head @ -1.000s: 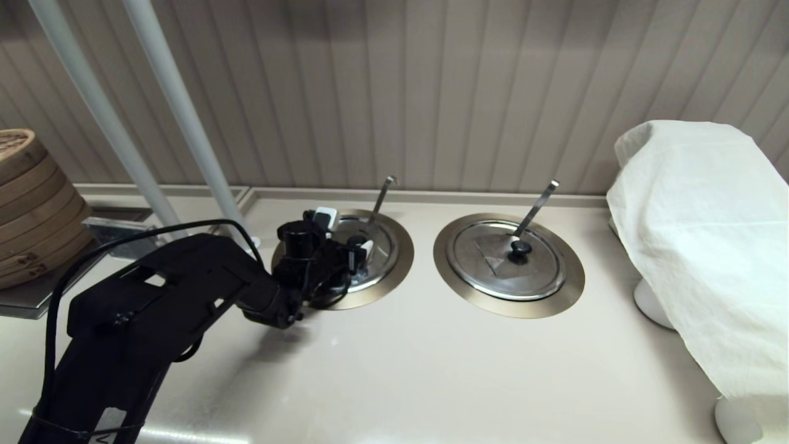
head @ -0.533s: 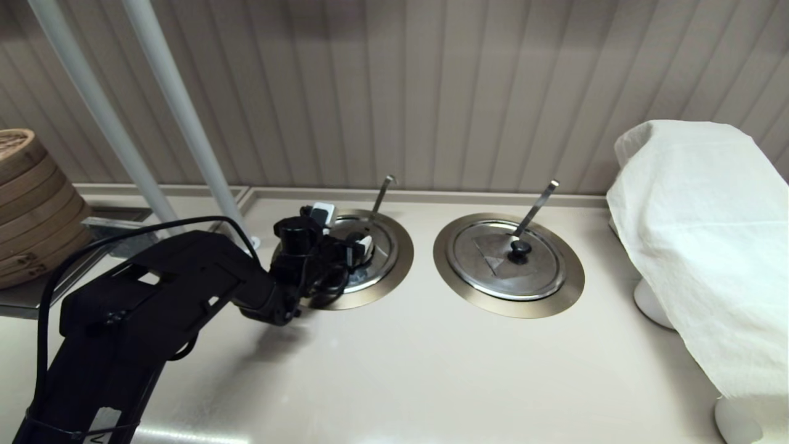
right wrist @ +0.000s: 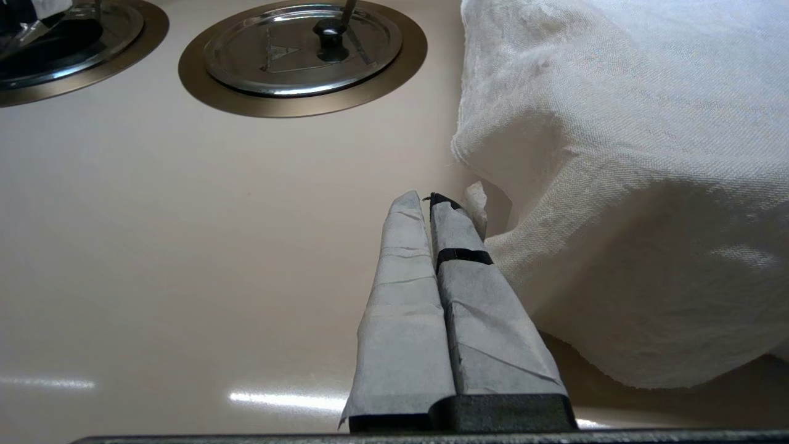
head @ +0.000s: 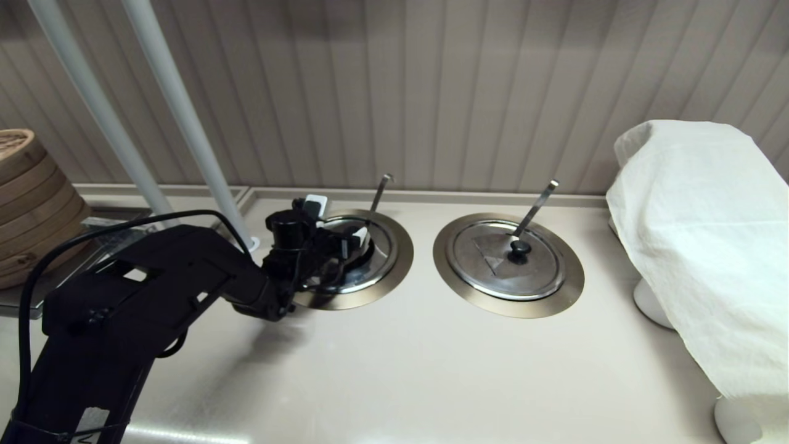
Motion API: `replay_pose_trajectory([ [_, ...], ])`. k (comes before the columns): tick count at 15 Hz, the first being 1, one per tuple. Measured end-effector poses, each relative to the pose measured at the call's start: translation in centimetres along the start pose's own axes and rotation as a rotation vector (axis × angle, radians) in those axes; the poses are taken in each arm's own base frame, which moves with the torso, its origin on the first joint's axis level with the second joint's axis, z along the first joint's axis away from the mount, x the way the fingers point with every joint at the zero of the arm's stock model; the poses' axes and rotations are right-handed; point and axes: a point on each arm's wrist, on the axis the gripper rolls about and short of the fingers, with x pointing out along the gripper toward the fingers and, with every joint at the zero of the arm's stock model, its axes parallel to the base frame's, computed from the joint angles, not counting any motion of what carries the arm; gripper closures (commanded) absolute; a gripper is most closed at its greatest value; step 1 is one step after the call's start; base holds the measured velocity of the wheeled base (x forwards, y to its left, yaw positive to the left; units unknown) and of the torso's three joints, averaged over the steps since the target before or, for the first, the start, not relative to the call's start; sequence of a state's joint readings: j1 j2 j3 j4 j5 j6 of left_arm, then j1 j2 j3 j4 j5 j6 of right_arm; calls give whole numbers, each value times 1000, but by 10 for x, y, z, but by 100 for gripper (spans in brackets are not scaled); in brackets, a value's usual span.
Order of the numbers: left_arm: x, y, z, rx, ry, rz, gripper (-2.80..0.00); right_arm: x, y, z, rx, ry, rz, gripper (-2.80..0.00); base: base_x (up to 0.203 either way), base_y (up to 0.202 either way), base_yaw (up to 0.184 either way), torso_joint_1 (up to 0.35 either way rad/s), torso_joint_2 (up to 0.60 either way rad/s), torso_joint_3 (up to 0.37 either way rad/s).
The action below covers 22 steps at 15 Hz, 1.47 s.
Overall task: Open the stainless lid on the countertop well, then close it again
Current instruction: Open the lid
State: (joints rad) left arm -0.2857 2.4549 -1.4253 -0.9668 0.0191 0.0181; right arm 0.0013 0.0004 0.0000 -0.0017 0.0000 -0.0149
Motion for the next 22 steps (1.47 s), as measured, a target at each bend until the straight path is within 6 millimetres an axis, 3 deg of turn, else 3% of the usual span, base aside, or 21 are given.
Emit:
replay_pose_trajectory([
  [13,-12,24,7,0,8,65,-280,0,0,0,0,0,0,0,0,0,0,0,0,0],
  [22,-50,55,17,-7,30,146,-280,0,0,0,0,0,0,0,0,0,0,0,0,0],
])
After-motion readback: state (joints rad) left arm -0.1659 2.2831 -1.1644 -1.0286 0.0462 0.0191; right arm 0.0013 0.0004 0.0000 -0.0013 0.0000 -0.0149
